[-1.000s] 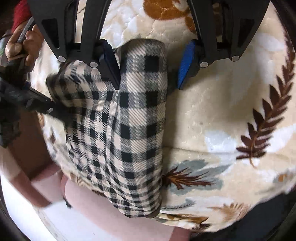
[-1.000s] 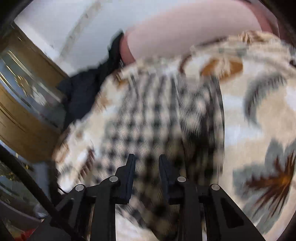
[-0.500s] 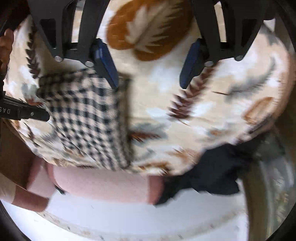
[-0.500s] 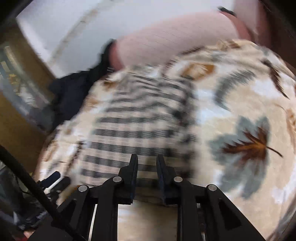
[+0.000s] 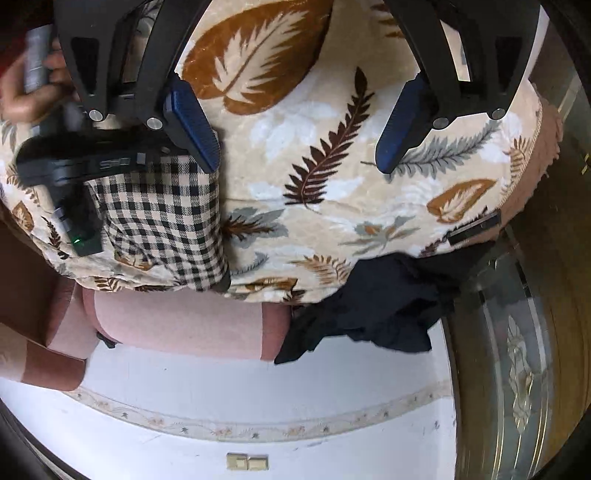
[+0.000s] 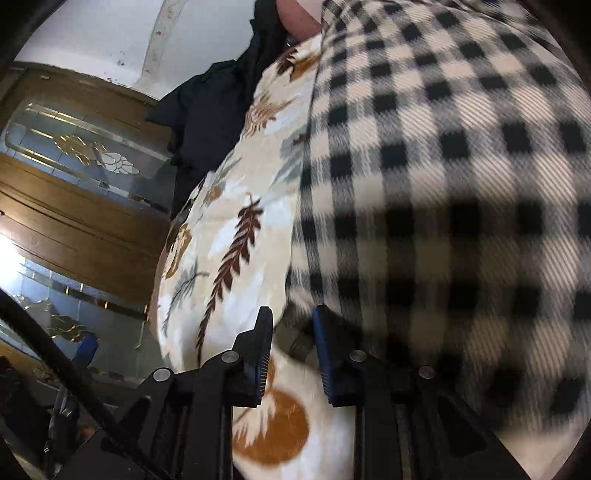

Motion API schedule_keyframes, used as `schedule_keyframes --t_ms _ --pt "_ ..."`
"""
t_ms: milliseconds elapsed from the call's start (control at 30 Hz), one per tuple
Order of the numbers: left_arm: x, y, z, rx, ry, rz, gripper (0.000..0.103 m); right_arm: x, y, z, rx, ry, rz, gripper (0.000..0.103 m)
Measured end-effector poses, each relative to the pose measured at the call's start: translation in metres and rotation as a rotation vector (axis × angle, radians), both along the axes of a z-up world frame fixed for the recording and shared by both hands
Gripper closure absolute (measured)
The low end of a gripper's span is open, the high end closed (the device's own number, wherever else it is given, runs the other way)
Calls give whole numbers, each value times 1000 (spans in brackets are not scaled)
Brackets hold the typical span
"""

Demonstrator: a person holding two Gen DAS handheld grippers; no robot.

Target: Fold large clothes

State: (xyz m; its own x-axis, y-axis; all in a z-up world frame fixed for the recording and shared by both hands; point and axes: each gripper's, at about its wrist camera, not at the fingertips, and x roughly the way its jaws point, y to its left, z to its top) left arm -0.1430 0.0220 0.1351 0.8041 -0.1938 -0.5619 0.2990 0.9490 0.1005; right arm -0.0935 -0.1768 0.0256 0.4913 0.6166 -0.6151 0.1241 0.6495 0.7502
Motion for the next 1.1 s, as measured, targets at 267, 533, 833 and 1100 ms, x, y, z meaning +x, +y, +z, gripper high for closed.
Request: schedule_keyframes --t_ms 267,533,833,1100 --pt "-22 -33 -14 0 59 -113 18 -95 -41 57 -362 -38 -165 60" --pt "-34 -54 -34 39 149 -134 18 -171 -59 57 -634 -30 -422 48" --pt "-39 -59 -41 36 191 -159 18 -163 -34 66 -828 -52 -425 42" --pt "-33 -57 -52 25 257 -151 18 -152 -16 55 -903 -22 -369 40"
